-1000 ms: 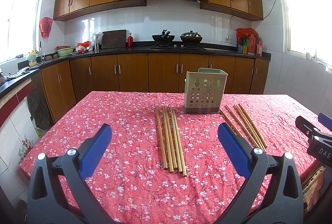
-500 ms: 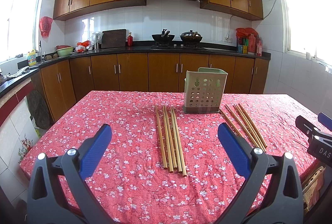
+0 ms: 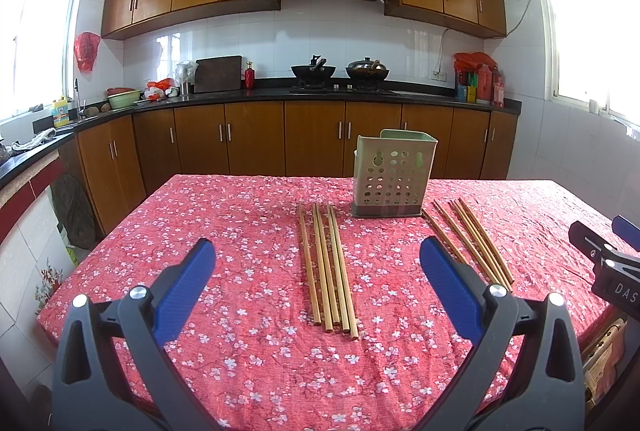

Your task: Organize utensils

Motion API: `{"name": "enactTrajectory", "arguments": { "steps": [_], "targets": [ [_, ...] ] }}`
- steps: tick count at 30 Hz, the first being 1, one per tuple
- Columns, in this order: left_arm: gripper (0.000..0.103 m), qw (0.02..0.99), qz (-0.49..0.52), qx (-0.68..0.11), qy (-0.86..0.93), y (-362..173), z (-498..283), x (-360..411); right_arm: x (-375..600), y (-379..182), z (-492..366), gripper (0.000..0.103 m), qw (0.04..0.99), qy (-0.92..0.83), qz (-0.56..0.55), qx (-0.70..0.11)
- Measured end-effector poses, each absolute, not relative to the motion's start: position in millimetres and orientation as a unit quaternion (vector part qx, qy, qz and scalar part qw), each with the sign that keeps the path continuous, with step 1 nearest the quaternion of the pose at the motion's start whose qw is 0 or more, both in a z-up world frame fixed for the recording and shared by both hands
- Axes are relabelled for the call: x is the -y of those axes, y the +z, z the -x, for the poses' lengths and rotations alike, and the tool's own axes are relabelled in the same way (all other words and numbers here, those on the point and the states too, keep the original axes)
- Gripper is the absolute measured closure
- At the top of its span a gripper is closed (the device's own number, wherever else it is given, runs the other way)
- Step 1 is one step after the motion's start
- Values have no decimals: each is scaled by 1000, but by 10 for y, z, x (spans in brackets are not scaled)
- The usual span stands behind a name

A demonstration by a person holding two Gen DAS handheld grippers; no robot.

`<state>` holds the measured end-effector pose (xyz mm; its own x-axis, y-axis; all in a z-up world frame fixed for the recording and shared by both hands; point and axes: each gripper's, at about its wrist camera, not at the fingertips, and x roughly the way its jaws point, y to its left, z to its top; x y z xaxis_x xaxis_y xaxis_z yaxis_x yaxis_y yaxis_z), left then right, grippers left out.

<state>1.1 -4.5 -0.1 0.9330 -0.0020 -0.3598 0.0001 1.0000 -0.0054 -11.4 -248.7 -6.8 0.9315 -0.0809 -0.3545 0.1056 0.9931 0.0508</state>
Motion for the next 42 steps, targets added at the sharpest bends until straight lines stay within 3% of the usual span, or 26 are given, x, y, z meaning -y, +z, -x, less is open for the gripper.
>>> {"name": "enactTrajectory", "arguments": {
  "steps": [10, 21, 22, 24, 29, 31, 33, 42],
  "targets": [
    [4, 979, 12, -204, 3, -102, -77, 60, 2514, -88, 47, 2, 979, -44, -38, -195],
    [4, 947, 25, -317, 34, -437, -655, -247, 2953, -430, -692, 3, 935, -77, -92, -333],
    [4, 945, 26, -325, 36, -451, -718, -283, 3000, -471, -792, 6, 930, -71, -104, -346],
    [4, 941, 29, -334, 41, -471, -818, -341, 3054, -554, -990, 29, 918, -57, -121, -373],
    [4, 934, 33, -354, 45, -534, -1072, -426, 3087, -730, -1372, 59, 899, -33, -135, -415],
    [11, 930, 29, -363, 39, -575, -1165, -429, 3071, -772, -1471, 65, 898, -33, -125, -421],
    [30, 926, 25, -376, 28, -616, -1249, -412, 3049, -822, -1554, 69, 894, -30, -118, -430],
    [76, 900, 53, -431, -36, -859, -1550, -365, 3018, -934, -1647, 91, 895, -27, -94, -436]
  ]
}}
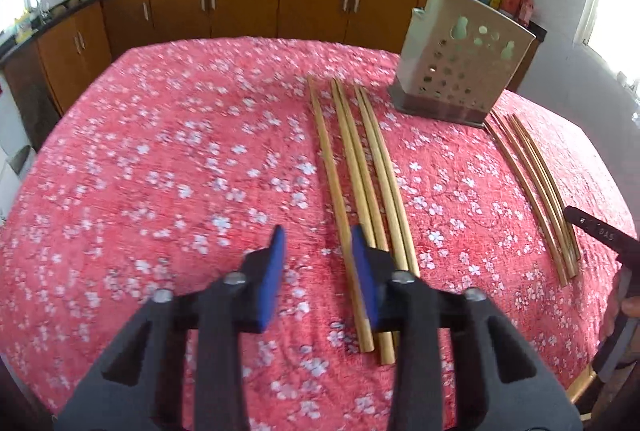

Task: Organize utensils
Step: 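Close the left tool on one bamboo chopstick while the right tool grasps another, then lift the left tool's chopstick over the beige holder while the right tool carries its own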

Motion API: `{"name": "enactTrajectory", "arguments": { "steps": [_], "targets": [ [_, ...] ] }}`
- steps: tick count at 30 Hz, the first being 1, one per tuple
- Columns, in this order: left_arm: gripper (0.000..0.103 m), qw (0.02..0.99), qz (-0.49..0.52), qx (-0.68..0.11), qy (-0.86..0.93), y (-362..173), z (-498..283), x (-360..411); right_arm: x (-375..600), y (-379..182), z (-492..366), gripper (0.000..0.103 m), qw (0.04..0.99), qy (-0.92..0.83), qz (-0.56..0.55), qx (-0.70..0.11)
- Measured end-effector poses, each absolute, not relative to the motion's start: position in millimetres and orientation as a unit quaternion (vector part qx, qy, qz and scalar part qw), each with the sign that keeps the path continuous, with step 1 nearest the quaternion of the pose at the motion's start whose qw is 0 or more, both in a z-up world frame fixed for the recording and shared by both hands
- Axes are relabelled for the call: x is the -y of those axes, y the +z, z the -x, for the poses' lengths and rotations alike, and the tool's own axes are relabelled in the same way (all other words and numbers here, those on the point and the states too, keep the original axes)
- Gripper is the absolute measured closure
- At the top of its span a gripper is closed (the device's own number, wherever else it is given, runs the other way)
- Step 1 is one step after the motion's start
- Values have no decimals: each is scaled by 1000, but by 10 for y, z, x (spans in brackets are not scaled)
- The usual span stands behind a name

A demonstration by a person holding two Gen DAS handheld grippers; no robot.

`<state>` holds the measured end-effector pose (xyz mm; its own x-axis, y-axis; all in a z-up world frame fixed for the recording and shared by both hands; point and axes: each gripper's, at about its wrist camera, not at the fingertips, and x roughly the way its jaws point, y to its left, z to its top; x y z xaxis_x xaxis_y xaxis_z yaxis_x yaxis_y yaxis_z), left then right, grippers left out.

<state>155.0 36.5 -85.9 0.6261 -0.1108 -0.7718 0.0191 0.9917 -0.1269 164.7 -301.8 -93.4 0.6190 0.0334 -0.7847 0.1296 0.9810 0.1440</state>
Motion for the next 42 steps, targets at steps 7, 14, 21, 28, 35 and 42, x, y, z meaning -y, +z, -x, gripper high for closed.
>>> {"name": "enactTrajectory", "arguments": {
  "steps": [7, 14, 21, 28, 35, 42],
  "targets": [
    [81, 896, 46, -438, -59, -896, -1620, -246, 3054, -946, -1664, 93, 894, -27, -103, -435],
    [95, 891, 27, -452, -41, -1011, -1781, -221, 2981, -968, -1703, 94, 899, -26, -81, -430],
    [95, 894, 22, -447, -14, -1033, -2054, -443, 3045, -982, -1901, 95, 903, -37, -74, -421],
    [95, 901, 26, -433, -18, -1046, -2172, -606, 3173, -979, -2036, 95, 904, -37, -85, -417],
    [94, 901, 32, -432, -22, -1000, -1996, -605, 3185, -980, -1836, 95, 903, -29, -94, -419],
    [95, 902, 16, -432, -19, -986, -1943, -576, 3156, -961, -1711, 95, 906, -29, -93, -412]
  ]
}}
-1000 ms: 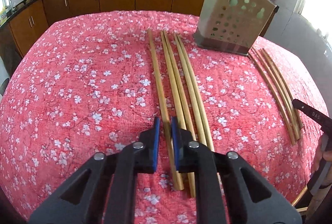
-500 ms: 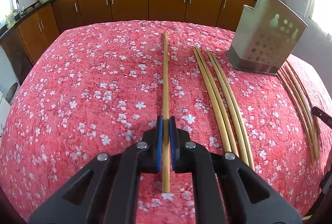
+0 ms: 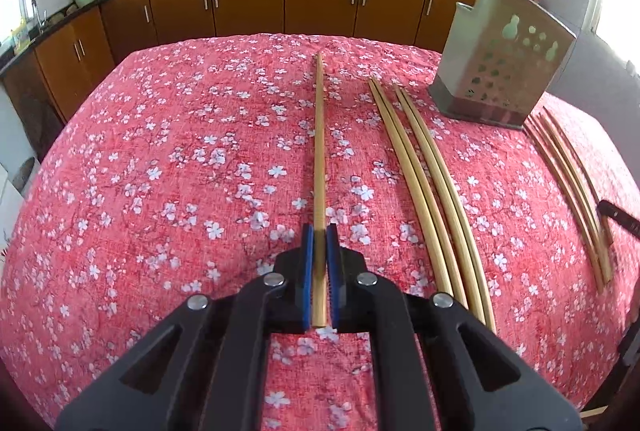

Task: Organize utensils
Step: 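Lift the left tool's chopstick over the beige holder while the right tool carries its own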

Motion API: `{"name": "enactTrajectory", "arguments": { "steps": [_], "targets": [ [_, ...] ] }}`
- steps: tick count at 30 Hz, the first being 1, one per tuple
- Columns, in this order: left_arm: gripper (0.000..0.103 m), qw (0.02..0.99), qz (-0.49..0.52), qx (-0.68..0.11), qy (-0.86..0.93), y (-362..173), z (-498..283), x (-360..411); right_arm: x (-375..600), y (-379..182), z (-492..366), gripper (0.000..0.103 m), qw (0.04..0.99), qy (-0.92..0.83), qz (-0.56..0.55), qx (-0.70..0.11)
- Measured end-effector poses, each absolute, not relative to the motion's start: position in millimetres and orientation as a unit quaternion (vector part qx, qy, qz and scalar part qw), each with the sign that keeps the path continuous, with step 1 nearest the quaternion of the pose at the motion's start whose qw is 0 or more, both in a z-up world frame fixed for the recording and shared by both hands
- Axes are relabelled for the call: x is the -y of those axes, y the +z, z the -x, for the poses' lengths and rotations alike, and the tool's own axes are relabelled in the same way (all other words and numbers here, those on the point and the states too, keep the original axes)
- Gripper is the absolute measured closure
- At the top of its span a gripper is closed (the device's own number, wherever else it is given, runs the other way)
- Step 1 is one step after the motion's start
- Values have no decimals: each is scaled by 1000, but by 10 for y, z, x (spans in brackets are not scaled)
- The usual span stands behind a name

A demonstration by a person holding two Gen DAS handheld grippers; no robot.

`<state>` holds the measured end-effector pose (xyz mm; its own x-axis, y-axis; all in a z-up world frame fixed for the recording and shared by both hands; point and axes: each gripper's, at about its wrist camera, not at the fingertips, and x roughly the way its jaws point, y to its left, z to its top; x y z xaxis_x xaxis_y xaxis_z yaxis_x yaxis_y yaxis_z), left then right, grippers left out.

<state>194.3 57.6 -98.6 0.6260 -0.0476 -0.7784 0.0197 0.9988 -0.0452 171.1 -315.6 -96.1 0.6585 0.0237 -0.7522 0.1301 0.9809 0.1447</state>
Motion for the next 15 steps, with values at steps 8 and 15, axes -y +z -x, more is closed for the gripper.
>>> {"name": "enactTrajectory", "arguments": {
  "steps": [8, 15],
  "targets": [
    [95, 931, 24, -364, -15, -516, -1797, -659, 3272, -386, -1425, 95, 938, -30, -91, -333],
    [95, 959, 46, -280, -4, 149, -1734, -801, 3348, 113, -1374, 95, 957, -28, -91, -273]
  ]
}}
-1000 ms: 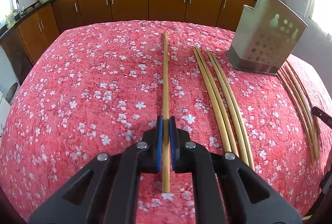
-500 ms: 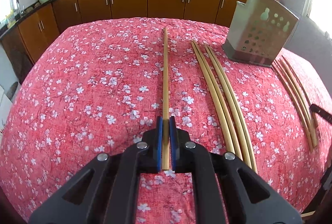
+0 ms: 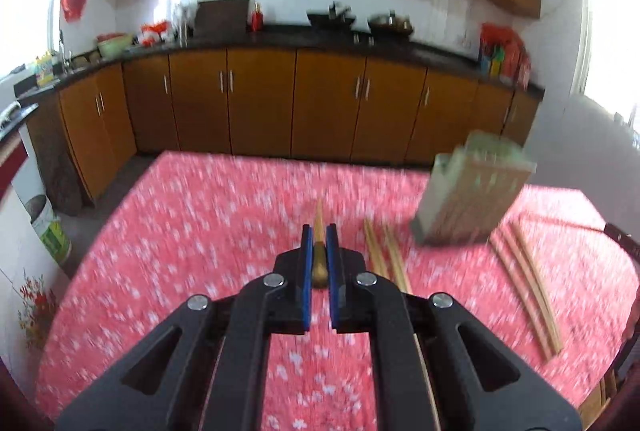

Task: Organize utensils
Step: 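Lift the left tool's chopstick over the beige holder while the right tool carries its own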

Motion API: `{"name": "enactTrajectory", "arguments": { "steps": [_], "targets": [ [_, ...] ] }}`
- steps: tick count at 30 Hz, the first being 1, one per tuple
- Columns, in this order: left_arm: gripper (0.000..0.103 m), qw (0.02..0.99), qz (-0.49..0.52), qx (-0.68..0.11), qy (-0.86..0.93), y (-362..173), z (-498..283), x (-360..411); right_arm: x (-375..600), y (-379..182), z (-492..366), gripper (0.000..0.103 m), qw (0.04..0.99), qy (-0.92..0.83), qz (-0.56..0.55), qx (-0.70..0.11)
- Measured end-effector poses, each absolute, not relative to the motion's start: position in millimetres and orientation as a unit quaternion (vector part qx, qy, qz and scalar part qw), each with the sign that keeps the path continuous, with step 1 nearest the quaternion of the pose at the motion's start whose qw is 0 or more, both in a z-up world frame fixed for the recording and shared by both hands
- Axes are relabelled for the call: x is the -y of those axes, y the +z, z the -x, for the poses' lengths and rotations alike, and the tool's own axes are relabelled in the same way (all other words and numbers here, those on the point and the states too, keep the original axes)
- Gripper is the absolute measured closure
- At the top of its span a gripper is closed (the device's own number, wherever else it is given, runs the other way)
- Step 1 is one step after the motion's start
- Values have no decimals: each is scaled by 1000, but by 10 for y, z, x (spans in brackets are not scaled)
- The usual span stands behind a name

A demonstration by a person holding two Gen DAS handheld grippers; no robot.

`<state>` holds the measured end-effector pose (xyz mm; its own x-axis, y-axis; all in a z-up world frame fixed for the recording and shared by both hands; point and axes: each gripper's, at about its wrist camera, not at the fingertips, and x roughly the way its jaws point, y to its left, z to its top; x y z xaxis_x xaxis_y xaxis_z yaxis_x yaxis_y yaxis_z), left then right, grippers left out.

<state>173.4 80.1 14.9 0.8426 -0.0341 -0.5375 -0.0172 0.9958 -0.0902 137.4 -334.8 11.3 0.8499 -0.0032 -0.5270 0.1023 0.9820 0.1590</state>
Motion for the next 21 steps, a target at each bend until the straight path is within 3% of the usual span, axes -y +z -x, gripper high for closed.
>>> {"name": "enactTrajectory", "arguments": {
  "steps": [13, 21],
  "targets": [
    [96, 969, 46, -242, 6, 707, -1991, -932, 3416, 524, -1596, 95, 967, -43, -95, -234],
    [96, 982, 33, -183, -14, 1330, -2009, -729, 3211, 1241, -1656, 95, 984, -6, -88, -157]
  ]
}}
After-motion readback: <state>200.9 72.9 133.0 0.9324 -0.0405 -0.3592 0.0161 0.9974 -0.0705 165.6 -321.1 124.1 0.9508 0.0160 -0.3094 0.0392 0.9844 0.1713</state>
